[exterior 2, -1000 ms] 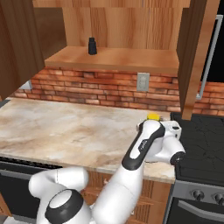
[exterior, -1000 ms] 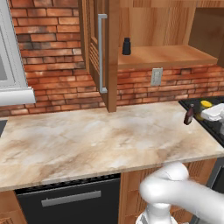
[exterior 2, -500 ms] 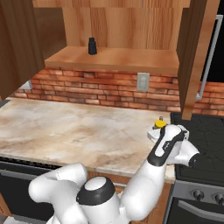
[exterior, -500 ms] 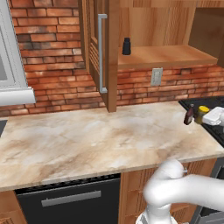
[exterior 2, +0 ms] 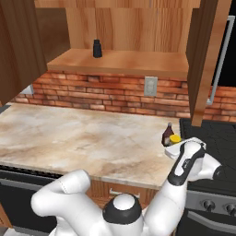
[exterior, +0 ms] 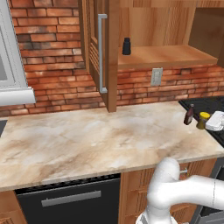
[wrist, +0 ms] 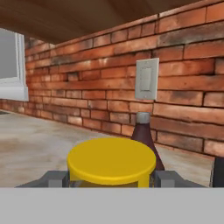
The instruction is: Collect the turmeric, ketchup, and shaker from the cabinet and place them next to the stove.
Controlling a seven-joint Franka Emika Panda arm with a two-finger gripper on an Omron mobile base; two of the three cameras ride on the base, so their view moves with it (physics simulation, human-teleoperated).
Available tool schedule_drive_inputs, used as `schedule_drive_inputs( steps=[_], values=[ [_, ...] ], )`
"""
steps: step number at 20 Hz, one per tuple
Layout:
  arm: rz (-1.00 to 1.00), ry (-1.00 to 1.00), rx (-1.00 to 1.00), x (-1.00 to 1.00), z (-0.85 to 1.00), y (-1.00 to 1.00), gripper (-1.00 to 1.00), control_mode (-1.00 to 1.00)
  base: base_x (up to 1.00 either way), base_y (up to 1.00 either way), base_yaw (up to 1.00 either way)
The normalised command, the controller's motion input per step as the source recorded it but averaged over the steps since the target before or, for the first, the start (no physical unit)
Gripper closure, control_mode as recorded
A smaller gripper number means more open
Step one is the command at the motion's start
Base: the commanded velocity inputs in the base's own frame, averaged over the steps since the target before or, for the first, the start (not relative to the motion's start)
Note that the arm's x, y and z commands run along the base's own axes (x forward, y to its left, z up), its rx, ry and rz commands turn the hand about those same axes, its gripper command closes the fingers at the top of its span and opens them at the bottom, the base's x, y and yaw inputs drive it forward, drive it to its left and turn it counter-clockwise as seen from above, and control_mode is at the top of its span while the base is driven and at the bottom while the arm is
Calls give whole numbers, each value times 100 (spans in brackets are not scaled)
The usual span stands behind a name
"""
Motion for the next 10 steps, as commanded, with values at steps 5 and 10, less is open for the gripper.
schedule_drive_inputs(
  steps=[5,10],
  values=[
    [0,0,-11,32,-32,0,100,-100,0,0,0],
    [0,0,-10,41,-33,0,100,-100,0,0,0]
  ],
)
